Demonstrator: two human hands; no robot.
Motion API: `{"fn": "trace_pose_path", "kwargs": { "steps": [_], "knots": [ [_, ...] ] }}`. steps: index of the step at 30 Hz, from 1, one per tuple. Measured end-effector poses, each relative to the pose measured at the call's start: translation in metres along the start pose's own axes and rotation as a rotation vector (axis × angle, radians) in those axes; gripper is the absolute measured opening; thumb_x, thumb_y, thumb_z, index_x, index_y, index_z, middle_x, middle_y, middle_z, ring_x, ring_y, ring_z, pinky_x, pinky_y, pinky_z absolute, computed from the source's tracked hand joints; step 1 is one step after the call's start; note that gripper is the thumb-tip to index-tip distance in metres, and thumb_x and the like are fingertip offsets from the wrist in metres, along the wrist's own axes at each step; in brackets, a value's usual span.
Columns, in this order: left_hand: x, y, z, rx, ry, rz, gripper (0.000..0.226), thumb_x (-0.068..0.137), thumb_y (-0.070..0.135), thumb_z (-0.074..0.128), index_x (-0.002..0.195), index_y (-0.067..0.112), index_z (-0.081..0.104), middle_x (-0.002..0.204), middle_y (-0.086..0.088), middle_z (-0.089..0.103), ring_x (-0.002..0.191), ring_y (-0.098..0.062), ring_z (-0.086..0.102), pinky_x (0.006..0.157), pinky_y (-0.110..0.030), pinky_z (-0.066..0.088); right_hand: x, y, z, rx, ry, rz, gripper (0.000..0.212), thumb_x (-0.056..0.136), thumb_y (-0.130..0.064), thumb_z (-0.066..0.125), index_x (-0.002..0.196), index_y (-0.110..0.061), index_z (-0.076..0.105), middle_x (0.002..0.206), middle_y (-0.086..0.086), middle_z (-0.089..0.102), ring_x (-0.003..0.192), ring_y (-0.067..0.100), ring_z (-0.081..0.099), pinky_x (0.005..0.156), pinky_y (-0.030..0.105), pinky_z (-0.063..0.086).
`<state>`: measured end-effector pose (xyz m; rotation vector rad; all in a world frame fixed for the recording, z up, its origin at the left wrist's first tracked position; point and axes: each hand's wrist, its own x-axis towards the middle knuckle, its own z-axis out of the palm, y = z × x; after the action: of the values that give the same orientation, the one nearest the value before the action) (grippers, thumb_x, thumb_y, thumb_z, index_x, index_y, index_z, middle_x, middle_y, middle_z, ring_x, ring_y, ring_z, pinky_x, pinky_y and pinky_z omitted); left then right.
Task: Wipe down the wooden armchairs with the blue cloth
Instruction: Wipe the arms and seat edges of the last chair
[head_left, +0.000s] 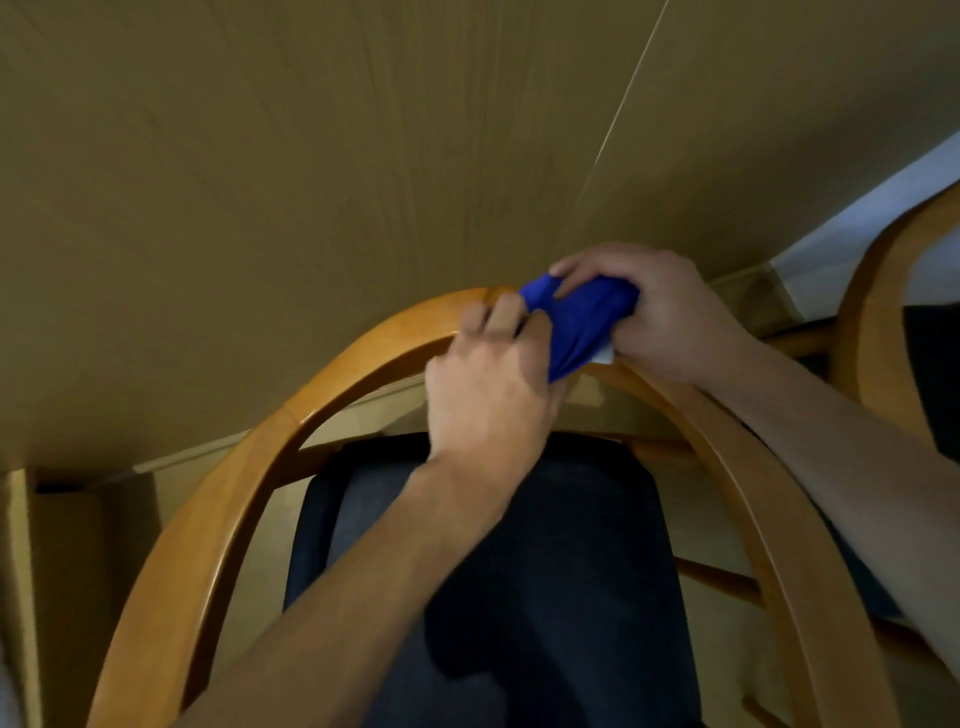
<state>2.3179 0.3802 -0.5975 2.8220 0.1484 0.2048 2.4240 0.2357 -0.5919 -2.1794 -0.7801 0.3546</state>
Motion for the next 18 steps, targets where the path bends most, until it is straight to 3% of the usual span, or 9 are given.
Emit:
{"fn": "trace_pose_path", "kwargs": {
  "steps": [2, 6, 10, 13, 15, 18],
  "knots": [
    [-0.005, -0.003, 0.000, 0.039, 0.024, -0.008, 0.038, 0.077, 0.030, 0.072, 0.111, 0.015, 0.065, 0.115, 0.000, 0.060, 0.102, -0.021, 0.053, 0.058, -0.034, 0.051, 0.005, -0.001, 0.005, -0.025, -0.003, -0.036, 0.041, 0.062, 0.006, 0.059, 0.095, -0.013, 0.071, 0.115, -0.005, 0.068, 0.110, 0.005, 0.060, 0.097, 0.016, 0.041],
    [0.002, 0.027, 0.009, 0.079, 0.016, -0.010, 0.028, 0.073, 0.025, 0.077, 0.096, 0.012, 0.067, 0.094, -0.003, 0.065, 0.079, -0.021, 0.059, 0.053, -0.032, 0.048, -0.008, 0.015, -0.008, 0.072, 0.020, 0.027, 0.046, 0.056, -0.004, 0.049, 0.095, -0.017, 0.071, 0.114, -0.005, 0.068, 0.110, 0.004, 0.061, 0.097, 0.018, 0.043],
    [0.004, 0.070, 0.034, 0.089, -0.043, 0.111, 0.024, 0.071, 0.021, 0.078, 0.090, 0.015, 0.065, 0.083, -0.001, 0.065, 0.073, -0.020, 0.060, 0.049, -0.028, 0.044, -0.055, 0.050, -0.032, 0.036, 0.024, 0.229, 0.044, 0.064, 0.001, 0.051, 0.096, -0.023, 0.069, 0.108, -0.007, 0.070, 0.103, 0.003, 0.063, 0.088, 0.014, 0.047],
    [-0.015, 0.114, 0.068, 0.056, -0.167, 0.227, 0.021, 0.082, 0.026, 0.068, 0.101, 0.018, 0.061, 0.093, 0.001, 0.063, 0.077, -0.019, 0.061, 0.055, -0.029, 0.046, -0.117, 0.075, -0.046, -0.062, -0.006, 0.407, 0.045, 0.074, 0.009, 0.054, 0.104, -0.022, 0.068, 0.104, -0.006, 0.069, 0.097, 0.003, 0.060, 0.085, 0.014, 0.047],
    [-0.031, 0.133, 0.082, -0.032, -0.240, 0.205, 0.024, 0.084, 0.028, 0.066, 0.105, 0.018, 0.059, 0.097, 0.000, 0.064, 0.076, -0.023, 0.064, 0.058, -0.031, 0.046, -0.153, 0.081, -0.049, -0.119, 0.017, 0.436, 0.043, 0.075, 0.004, 0.058, 0.110, -0.021, 0.067, 0.109, -0.005, 0.068, 0.098, 0.000, 0.056, 0.085, 0.005, 0.041],
    [-0.049, 0.138, 0.088, -0.096, -0.236, 0.217, 0.030, 0.077, 0.023, 0.073, 0.105, 0.016, 0.063, 0.092, 0.000, 0.068, 0.073, -0.023, 0.066, 0.057, -0.029, 0.045, -0.184, 0.081, -0.043, -0.219, 0.060, 0.425, 0.044, 0.080, -0.004, 0.062, 0.121, -0.021, 0.063, 0.125, -0.005, 0.063, 0.111, 0.012, 0.053, 0.095, 0.017, 0.038]
  ]
}}
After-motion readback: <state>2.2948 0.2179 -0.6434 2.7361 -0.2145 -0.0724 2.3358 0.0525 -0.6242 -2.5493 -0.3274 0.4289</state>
